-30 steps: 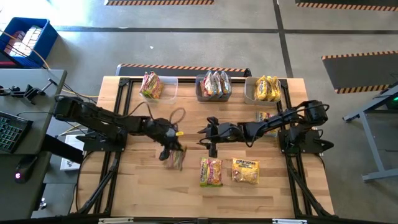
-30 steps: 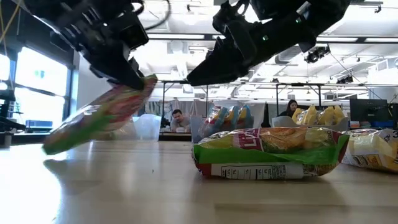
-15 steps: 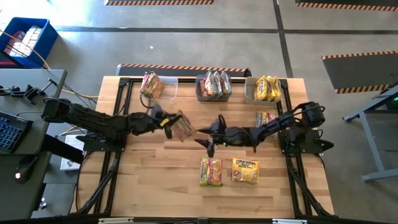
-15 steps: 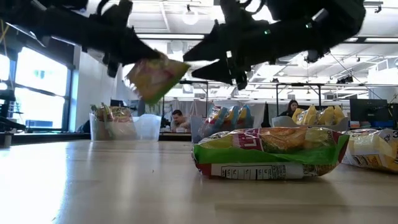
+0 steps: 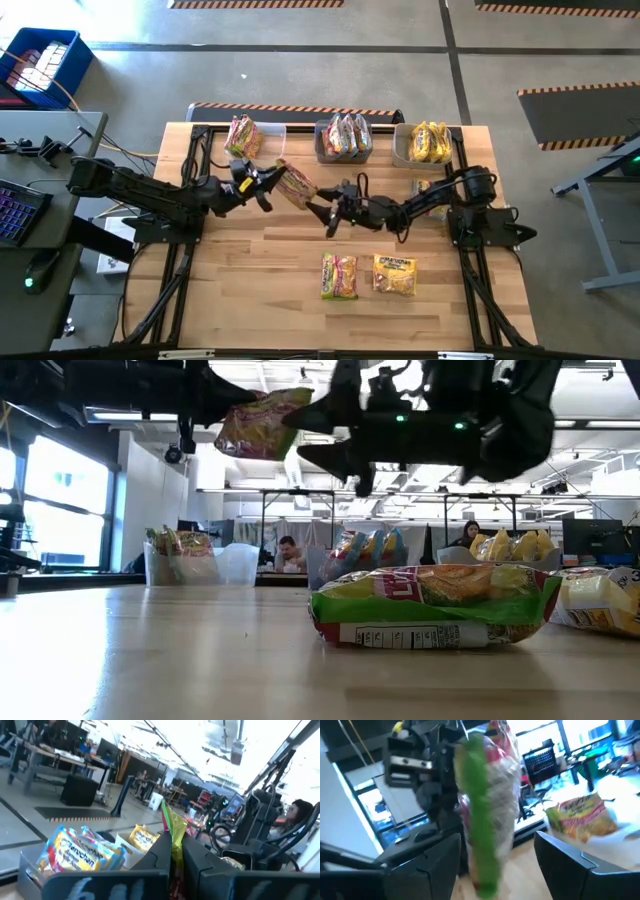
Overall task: Sort Maruchan noodles
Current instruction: Put the left green noodle pack into the transparent bin
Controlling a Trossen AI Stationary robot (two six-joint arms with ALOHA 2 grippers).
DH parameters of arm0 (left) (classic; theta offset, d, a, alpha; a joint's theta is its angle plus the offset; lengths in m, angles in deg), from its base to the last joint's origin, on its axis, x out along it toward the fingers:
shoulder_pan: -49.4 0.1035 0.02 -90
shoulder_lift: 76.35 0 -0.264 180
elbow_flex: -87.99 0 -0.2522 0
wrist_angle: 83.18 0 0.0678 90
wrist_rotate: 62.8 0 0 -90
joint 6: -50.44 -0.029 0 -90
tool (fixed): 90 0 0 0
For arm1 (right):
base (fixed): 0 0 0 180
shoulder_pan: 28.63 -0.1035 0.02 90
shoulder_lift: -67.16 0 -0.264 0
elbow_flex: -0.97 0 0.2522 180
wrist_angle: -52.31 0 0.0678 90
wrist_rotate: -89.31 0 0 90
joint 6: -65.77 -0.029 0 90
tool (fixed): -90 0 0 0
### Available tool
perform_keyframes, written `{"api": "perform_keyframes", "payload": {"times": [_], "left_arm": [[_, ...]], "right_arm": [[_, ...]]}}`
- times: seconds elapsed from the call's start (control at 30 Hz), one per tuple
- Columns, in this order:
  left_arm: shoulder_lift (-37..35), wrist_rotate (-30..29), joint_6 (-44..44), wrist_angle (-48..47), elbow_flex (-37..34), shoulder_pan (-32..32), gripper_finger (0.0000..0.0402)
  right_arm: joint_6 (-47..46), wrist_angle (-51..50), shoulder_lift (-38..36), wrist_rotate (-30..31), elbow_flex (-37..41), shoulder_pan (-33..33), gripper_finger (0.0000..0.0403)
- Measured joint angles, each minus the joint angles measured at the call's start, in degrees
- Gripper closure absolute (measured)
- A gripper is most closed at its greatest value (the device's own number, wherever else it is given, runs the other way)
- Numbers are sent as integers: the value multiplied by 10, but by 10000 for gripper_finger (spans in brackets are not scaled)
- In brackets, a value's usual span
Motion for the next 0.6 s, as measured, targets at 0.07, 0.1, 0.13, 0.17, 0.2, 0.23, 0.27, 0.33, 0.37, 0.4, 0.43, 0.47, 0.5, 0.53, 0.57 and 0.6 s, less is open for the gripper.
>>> {"api": "perform_keyframes", "payload": {"times": [0.07,0.1,0.13,0.17,0.2,0.23,0.27,0.33,0.37,0.4,0.43,0.47,0.5,0.53,0.57,0.6], "left_arm": [[0,-8,-8,1,0,0,401],[0,-13,-12,2,0,0,401],[0,-14,-14,4,0,0,401],[0,-14,-14,9,0,0,401],[0,-14,-14,14,0,0,401],[0,-13,-17,20,0,0,401],[0,-12,-23,26,0,0,401],[0,-13,-30,42,0,0,401],[0,-13,-35,48,0,0,401],[0,-13,-42,56,0,0,401],[0,-13,-45,63,0,0,401],[0,-13,-48,70,0,0,401],[0,-13,-49,75,0,0,401],[0,-13,-52,80,0,0,401],[0,-14,-55,87,0,0,401],[0,-15,-59,94,0,0,401]], "right_arm": [[12,0,7,-1,-18,5,162],[20,0,8,-2,-27,6,162],[27,0,8,-3,-34,7,162],[31,0,8,-2,-40,8,162],[33,-2,8,-3,-45,9,162],[33,-3,8,-3,-49,11,162],[33,-7,8,-7,-54,13,162],[33,-13,8,-25,-64,18,162],[33,-17,7,-32,-68,21,162],[30,-21,8,-35,-73,24,162],[26,-24,8,-36,-77,27,162],[24,-27,8,-36,-80,31,162],[24,-29,8,-37,-84,34,162],[24,-29,8,-38,-86,37,162],[24,-32,8,-42,-90,39,162],[24,-32,8,-46,-93,42,162]]}}
